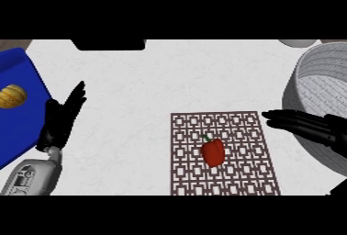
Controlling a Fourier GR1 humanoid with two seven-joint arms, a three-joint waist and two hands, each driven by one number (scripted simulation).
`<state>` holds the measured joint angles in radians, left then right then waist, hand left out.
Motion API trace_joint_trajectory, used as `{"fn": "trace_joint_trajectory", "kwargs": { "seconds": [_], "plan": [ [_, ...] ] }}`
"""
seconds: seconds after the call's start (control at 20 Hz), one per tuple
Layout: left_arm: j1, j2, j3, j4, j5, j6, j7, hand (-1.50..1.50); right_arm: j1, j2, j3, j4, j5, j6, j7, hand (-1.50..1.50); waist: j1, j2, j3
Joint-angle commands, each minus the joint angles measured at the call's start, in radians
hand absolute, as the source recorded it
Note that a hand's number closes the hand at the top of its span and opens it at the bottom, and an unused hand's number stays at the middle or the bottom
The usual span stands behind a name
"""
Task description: Pick the bell pepper from the placemat and place it in the basket
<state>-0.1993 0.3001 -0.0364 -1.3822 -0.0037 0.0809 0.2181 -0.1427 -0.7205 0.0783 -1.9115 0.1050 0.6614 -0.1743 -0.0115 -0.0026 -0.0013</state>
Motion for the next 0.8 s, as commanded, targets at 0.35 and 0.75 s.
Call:
{"fn": "trace_joint_trajectory", "kwargs": {
  "seconds": [0.35, 0.75],
  "plan": [
    [0.006, -0.033, 0.040, 0.009, -0.049, -0.030, -0.025, 0.00, 0.050, 0.108, -0.125, 0.011, 0.061, 0.084, -0.009, -1.50, 0.009, 0.002, 0.001],
    [0.000, -0.067, 0.037, -0.036, -0.069, -0.044, 0.039, 0.00, 0.034, 0.244, -0.053, 0.088, 0.281, -0.030, -0.048, -1.50, 0.014, 0.002, 0.002]
  ]
}}
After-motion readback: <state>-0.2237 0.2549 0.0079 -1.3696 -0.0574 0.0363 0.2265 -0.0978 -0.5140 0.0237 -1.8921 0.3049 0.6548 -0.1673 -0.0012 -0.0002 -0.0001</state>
